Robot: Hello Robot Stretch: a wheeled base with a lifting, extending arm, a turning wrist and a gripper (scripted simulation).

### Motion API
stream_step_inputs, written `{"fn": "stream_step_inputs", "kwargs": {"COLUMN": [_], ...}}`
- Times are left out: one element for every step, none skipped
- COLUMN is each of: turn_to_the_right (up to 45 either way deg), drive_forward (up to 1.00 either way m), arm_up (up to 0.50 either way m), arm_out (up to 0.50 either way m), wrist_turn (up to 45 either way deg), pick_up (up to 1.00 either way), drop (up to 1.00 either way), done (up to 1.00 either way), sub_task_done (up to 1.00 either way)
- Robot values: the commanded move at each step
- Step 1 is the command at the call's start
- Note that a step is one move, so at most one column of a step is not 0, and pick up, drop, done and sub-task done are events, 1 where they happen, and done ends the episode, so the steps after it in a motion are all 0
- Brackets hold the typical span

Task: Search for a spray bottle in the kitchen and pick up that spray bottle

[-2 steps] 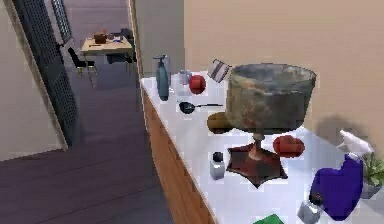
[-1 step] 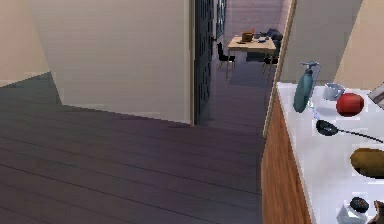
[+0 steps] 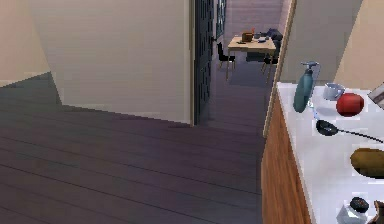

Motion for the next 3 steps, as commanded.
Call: {"fn": "stream_step_inputs", "kwargs": {"turn_to_the_right": [0.0, 0.0, 0.0], "drive_forward": [0.0, 0.0, 0.0], "arm_up": [0.38, 0.0, 0.0], "arm_out": [0.0, 0.22, 0.0], "wrist_turn": [0.0, 0.0, 45.0], "pick_up": [0.0, 0.0, 0.0], "drop": [0.0, 0.0, 0.0], "done": [0.0, 0.0, 0.0], "sub_task_done": [0.0, 0.0, 0.0]}}
